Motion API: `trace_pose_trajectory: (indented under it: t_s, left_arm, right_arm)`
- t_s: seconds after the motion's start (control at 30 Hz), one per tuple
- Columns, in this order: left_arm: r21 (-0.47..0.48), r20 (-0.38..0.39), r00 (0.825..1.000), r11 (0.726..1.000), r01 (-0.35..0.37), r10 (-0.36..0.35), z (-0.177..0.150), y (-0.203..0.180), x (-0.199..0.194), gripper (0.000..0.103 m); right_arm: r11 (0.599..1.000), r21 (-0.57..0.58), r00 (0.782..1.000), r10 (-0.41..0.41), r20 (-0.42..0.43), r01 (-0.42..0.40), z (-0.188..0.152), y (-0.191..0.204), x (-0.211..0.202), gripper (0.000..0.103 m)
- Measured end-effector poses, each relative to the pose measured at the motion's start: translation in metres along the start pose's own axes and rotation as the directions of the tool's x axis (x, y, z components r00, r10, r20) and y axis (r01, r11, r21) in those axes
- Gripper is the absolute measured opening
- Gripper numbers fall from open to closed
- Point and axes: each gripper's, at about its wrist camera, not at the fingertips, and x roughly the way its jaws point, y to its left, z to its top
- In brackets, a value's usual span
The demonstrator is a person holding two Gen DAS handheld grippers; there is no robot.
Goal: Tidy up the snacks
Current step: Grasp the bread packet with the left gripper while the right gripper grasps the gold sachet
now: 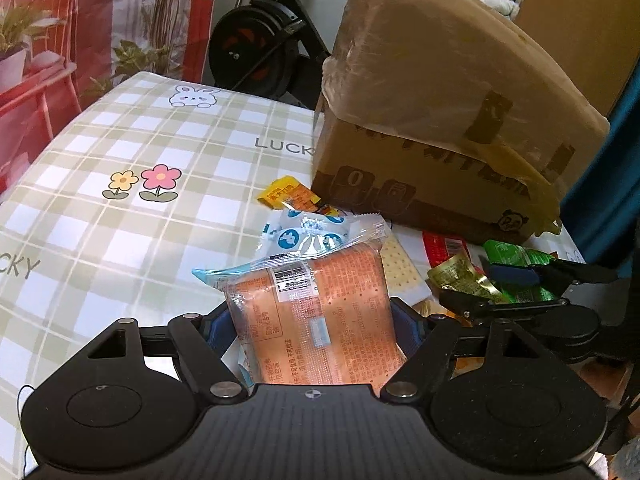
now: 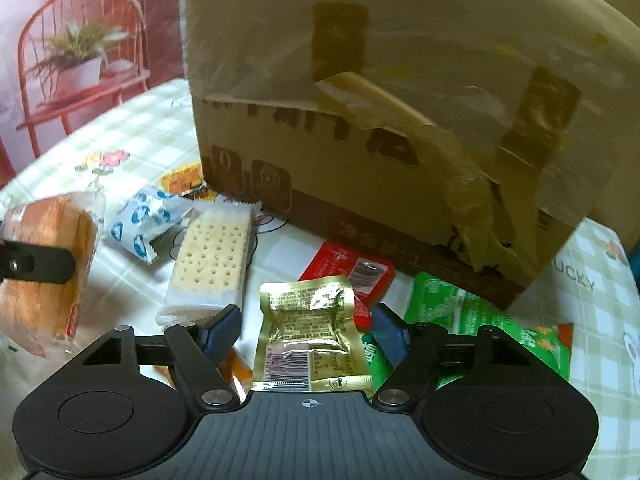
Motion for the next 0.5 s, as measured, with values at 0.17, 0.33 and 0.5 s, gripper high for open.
trace_pose_trajectory:
  t_s: [0.17,0.33,0.5]
  left_arm:
    - [-0.011,0.005,1.0,1.0,0.009,-0.008,-0.0012,0.0055,0.0014,0.079]
    - [-0.019,0.004,1.0,1.0,0.017,-0.017,-0.0031,0.0087,-0.0009,0.079]
    - [-0.028,0.015,1.0,0.999,0.02,-0.019,-0.0038,0.0105,-0.0054,0.079]
  right_arm:
    - [0.998,-0.056,0.999,-0.021,-0.027,0.02,-0.0004,0.0072,0.0041,0.057]
    - [0.997,-0.074,0.999,-0.035,-0.031,0.033,-0.0003,0.0092,0.0063,0.061]
    - [0.994,-0.1,0.998,-0.048,-0.036,0.045,0.0004,0.0098,0.0065,0.055]
